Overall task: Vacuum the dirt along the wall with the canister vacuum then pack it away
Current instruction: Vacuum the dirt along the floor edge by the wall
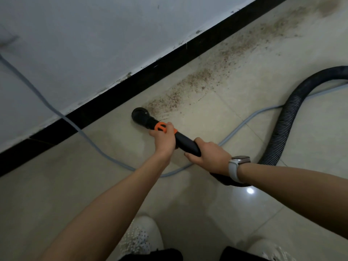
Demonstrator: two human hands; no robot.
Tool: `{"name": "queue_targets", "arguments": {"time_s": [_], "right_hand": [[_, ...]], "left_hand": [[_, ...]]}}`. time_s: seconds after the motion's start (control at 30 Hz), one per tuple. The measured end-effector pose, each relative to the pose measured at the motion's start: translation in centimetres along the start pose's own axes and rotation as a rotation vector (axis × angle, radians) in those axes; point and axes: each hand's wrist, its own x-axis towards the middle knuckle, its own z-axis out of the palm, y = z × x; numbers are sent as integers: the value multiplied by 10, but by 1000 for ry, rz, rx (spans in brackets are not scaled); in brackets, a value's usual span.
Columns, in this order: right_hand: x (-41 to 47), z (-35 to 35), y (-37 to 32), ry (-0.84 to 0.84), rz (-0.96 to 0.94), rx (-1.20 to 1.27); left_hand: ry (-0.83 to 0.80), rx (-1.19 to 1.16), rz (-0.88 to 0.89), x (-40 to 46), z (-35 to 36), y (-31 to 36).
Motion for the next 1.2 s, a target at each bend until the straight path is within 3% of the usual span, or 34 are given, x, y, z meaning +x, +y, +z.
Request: {"name": "queue_targets", "arguments": {"time_s": [0.4,0.9,1.2], "right_hand": [[17,-14,-12,0,46,161],[-80,37,23,-17,116,105],[-87,46,13,59,170,109]], "left_hand": [[-38,44,12,20,11,25],[-88,139,70,-58,9,-48],[-109,164,63,-58,6,-46]]}}
